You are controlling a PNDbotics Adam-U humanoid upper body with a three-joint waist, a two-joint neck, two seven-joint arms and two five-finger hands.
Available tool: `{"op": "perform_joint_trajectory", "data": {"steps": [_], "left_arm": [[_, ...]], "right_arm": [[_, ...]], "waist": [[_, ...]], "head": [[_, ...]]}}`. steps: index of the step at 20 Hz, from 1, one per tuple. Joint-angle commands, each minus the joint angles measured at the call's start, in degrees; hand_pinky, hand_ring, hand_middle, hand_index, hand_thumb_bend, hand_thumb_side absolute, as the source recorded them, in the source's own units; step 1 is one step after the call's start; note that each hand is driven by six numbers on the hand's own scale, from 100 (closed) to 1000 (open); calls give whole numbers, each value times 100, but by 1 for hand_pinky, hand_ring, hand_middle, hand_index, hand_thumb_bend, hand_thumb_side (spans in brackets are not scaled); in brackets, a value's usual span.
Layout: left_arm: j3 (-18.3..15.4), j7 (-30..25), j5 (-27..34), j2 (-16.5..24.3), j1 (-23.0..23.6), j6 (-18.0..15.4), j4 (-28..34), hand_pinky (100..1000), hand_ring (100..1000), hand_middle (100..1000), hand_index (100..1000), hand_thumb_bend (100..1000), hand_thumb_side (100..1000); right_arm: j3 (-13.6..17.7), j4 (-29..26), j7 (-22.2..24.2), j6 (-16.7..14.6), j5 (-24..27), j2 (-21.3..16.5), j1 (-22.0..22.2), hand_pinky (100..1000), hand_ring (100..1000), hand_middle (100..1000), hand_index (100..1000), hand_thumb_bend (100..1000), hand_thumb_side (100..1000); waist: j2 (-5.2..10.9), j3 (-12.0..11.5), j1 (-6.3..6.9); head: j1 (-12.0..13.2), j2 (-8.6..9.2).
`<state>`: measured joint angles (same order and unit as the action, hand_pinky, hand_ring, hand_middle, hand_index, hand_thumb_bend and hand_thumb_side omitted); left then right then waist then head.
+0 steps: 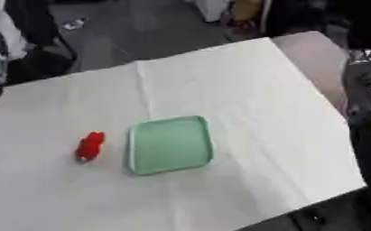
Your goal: Pick up objects on the table and place them in the box.
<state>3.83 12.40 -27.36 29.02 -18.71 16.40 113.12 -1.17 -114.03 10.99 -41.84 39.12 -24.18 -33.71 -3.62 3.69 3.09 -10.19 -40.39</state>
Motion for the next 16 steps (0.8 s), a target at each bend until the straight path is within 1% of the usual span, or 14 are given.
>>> {"op": "perform_joint_trajectory", "data": {"steps": [1, 3, 4, 5, 7, 13, 16], "left_arm": [[-89, 34, -36, 88, -58, 21, 115, 406, 509, 726, 801, 244, 819], [-86, 26, -38, 88, -61, 24, 114, 406, 509, 726, 801, 245, 820], [-85, 23, -40, 88, -63, 26, 114, 406, 509, 726, 801, 245, 820], [-85, 21, -41, 88, -64, 27, 115, 406, 509, 726, 801, 245, 820], [-86, 20, -45, 86, -64, 29, 117, 406, 509, 726, 801, 245, 820], [-88, 18, -51, 83, -61, 35, 118, 406, 509, 726, 801, 244, 820], [-102, 8, -99, 77, -63, 85, 72, 400, 507, 731, 810, 237, 827]], "right_arm": [[112, -56, -516, -84, -366, -100, -92, 533, 533, 485, 497, 240, 323], [76, -56, -728, -11, -675, -101, -98, 529, 527, 479, 491, 271, 284], [58, -56, -807, 14, -800, -98, -104, 529, 527, 479, 491, 271, 284], [41, -56, -877, 29, -908, -95, -108, 525, 524, 474, 485, 302, 246], [17, -56, -990, 60, -1088, -92, -110, 522, 519, 470, 481, 315, 232], [-34, -56, -1175, 177, -1417, -82, -121, 519, 512, 462, 473, 308, 239], [-44, -56, -1276, 210, -1465, -82, -119, 516, 508, 456, 465, 294, 246]], "waist": [[62, -5, -16], [59, -7, -17], [58, -7, -17], [58, -8, -17], [58, -8, -17], [59, -6, -13], [61, 4, -13]], "head": [[-45, -8], [-41, -18], [-50, -30], [-61, -37], [-81, -45], [-176, -72], [-286, -153]]}}
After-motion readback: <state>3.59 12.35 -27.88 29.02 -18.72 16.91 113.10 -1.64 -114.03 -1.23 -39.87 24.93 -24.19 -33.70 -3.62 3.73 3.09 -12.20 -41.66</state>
